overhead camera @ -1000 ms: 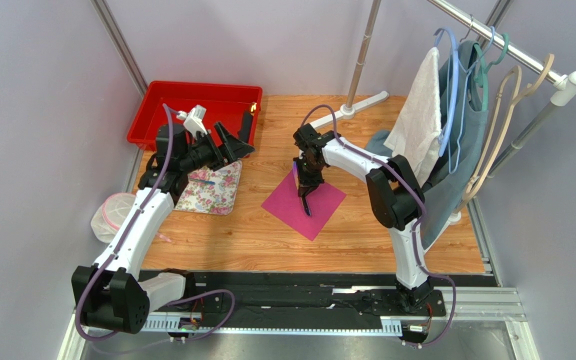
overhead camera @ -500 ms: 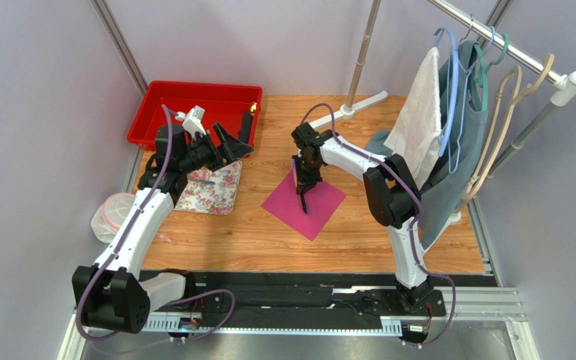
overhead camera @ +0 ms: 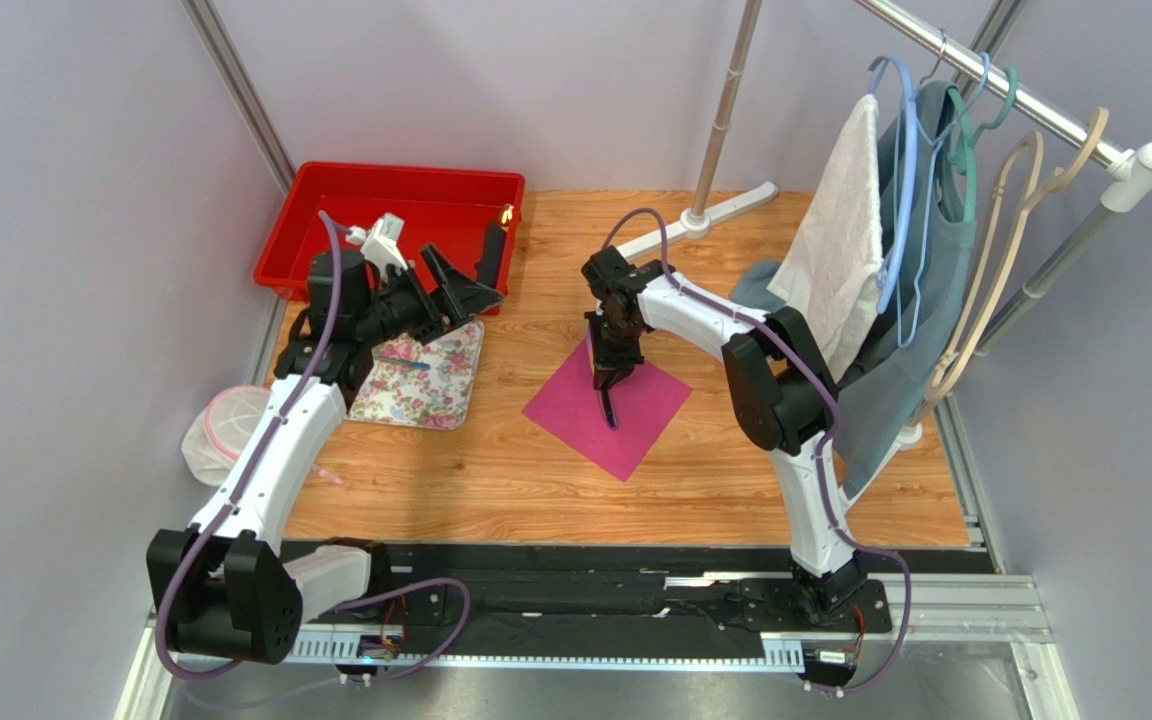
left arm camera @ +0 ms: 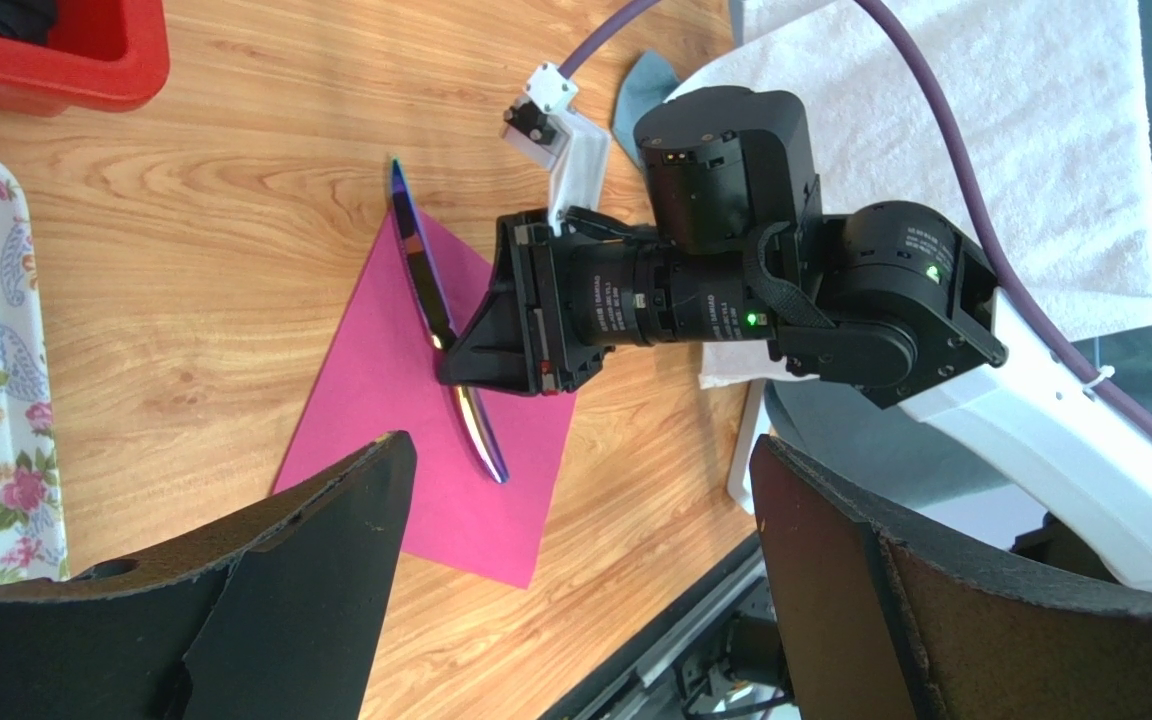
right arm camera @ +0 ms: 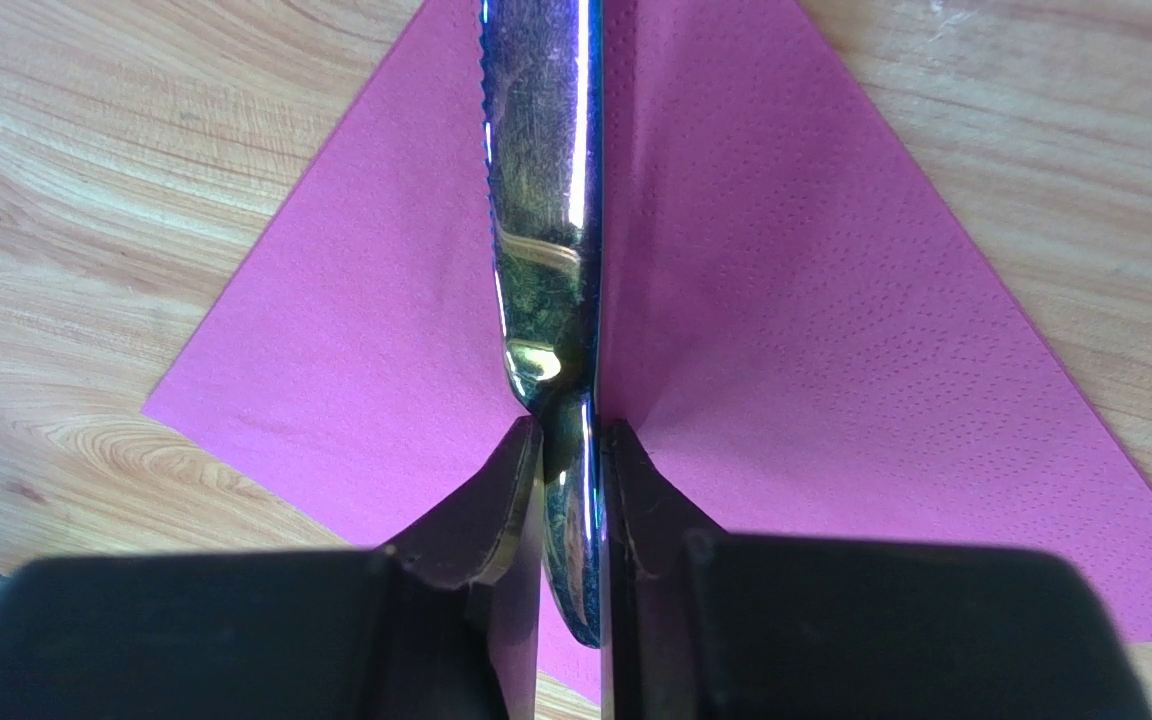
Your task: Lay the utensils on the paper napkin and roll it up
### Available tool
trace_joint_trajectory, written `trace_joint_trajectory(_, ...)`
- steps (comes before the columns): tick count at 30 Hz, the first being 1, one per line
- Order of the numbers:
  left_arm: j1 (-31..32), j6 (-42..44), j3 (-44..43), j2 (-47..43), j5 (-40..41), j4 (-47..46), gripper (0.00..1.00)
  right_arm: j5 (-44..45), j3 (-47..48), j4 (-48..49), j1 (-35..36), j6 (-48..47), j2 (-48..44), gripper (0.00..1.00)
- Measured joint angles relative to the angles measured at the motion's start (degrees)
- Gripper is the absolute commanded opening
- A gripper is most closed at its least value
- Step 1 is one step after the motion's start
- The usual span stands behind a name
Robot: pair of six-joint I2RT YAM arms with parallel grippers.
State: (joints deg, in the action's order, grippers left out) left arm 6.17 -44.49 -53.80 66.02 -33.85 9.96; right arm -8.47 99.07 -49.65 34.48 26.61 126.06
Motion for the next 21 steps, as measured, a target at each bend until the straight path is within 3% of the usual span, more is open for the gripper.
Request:
trace_joint_trajectory(5, -0.44, -0.15, 0.28, 0.11, -0.07, 0.07, 0.91, 0.02, 0.00, 0.02, 0.00, 0.24, 0.00, 0.21)
trace_joint_trajectory(6, -0.52, -0.15, 0.28, 0.11, -0.11, 0.07, 0.91, 0.02, 0.00, 0.02, 0.00, 0.28, 0.02, 0.32)
trace_joint_trajectory(21, -1.03, 0.26, 0.31, 0.11, -0.98, 0.44, 0.90, -0.81, 0.00, -0.02, 0.00, 0.96, -0.17, 0.32)
